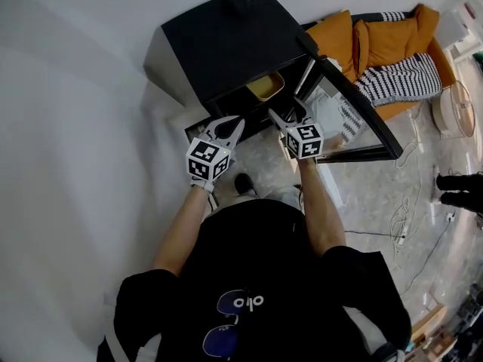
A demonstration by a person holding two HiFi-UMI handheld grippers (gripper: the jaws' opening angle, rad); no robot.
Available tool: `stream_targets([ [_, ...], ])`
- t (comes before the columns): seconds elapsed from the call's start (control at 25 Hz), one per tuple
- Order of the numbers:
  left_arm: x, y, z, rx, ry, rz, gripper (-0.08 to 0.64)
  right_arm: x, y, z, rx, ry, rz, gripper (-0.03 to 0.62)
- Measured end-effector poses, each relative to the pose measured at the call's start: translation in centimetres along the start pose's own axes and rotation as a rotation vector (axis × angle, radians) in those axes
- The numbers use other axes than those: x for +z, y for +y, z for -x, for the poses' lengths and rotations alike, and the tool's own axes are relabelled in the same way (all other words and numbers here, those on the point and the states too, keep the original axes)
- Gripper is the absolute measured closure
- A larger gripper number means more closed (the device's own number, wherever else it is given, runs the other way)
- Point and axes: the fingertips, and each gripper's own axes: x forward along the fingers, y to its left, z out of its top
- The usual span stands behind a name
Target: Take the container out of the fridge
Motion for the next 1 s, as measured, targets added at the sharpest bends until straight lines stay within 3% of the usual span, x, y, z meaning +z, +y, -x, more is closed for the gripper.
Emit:
stream_targets([
  [0.12, -0.4, -0.5, -0.2, -0.025, 0.009, 0.001, 0.561, -0.5, -0.3, -1.1, 0.012, 0.01, 0.032, 0.123],
  [0.24, -0.7, -1.1, -0.4, -0.046, 0.014, 0.002, 0.561, -0.6, -0.3, -2.2, 0.026, 0.008, 0.068, 0.066],
  [0.52, -1.3, -1.5, -0.6, -0.084, 0.026, -0.005, 0.561, -2.4, -1.4, -5.3, 0.021, 0.056, 0.115, 0.043],
  [0.76, -2.3, -1.0, -0.8, -0.107, 0.032, -0.011, 0.562, -2.1, -1.7, -6.8, 0.024, -0.015, 0.084, 0.038],
  [1.0, -3.6, -0.6, -1.7, -0.122, 0.031, 0.006, 0.561, -2.0, -1.8, -7.9, 0.036, -0.031, 0.111, 0.038],
])
